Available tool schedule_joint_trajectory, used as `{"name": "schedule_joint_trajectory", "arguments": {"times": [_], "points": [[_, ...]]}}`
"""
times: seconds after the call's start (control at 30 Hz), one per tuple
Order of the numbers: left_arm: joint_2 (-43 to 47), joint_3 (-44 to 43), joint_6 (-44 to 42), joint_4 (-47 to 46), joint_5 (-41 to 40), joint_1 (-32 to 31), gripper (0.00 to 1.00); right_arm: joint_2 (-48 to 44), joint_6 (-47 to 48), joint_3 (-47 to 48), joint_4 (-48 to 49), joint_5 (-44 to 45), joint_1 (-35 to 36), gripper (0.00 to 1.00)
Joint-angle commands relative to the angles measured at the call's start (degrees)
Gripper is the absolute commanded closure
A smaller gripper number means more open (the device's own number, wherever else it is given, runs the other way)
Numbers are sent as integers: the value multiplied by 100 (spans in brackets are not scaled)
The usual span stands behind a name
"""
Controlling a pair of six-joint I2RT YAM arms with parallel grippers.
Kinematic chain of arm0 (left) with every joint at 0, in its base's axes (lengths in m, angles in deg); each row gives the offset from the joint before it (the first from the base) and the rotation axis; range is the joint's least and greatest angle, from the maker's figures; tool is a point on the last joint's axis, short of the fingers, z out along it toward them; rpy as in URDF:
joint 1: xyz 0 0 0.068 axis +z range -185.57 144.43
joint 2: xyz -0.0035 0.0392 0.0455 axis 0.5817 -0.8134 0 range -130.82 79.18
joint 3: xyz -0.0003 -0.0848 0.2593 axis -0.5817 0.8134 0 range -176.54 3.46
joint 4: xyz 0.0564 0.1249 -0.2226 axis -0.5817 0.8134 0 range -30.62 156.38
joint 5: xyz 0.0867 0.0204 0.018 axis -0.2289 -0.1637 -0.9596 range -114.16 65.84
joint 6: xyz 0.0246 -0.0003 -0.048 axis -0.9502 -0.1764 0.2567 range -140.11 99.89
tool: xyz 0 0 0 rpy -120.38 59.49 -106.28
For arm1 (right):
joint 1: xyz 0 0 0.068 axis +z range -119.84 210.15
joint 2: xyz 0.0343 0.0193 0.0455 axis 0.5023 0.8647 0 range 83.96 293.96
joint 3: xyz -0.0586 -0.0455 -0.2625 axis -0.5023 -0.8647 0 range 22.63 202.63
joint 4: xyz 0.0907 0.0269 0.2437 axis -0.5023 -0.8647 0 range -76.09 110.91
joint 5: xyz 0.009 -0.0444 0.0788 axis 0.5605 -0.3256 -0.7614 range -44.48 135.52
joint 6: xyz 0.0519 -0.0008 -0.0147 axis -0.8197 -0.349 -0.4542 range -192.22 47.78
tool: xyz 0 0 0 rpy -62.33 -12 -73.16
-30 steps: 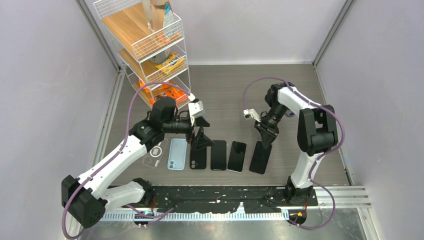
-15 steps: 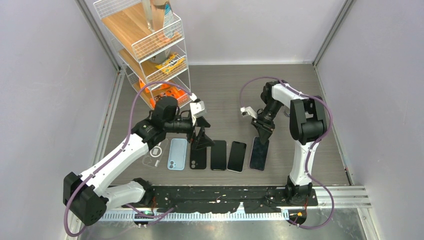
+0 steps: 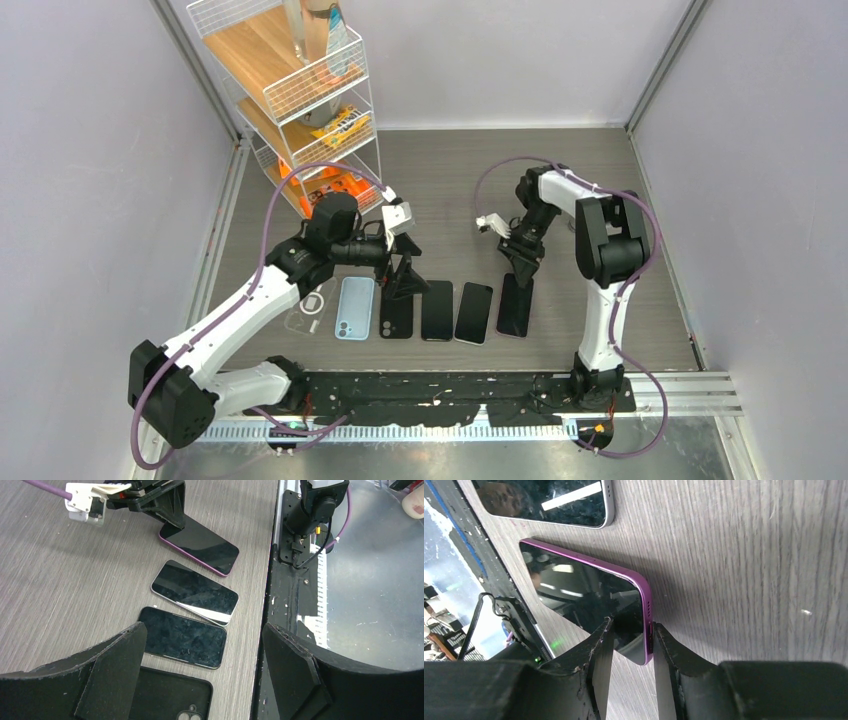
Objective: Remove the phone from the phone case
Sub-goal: Place the phone at the center of the board.
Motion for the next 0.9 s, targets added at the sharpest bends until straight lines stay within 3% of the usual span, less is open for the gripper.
{"name": "schedule_joint_trajectory", "arguments": {"times": [0.0, 0.87], "points": [[77, 0, -50, -83, 106, -21, 11, -155, -105, -119, 525, 239, 122, 63], [159, 42, -58, -100, -7, -23, 10, -619, -504, -640, 1299, 775, 659, 58]]}}
